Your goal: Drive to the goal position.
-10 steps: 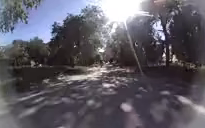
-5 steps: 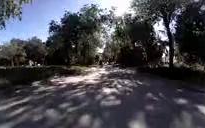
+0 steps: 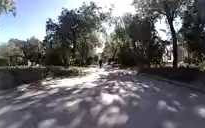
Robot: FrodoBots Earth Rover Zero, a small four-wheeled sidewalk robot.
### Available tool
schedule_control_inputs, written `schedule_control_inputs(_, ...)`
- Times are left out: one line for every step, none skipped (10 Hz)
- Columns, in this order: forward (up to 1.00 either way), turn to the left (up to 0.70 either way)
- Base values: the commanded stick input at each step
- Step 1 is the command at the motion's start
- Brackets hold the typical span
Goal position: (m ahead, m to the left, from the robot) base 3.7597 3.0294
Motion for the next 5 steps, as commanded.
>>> schedule_control_inputs(1.00,0.05)
schedule_control_inputs(1.00,0.05)
schedule_control_inputs(1.00,0.05)
schedule_control_inputs(1.00,0.05)
schedule_control_inputs(1.00,0.05)
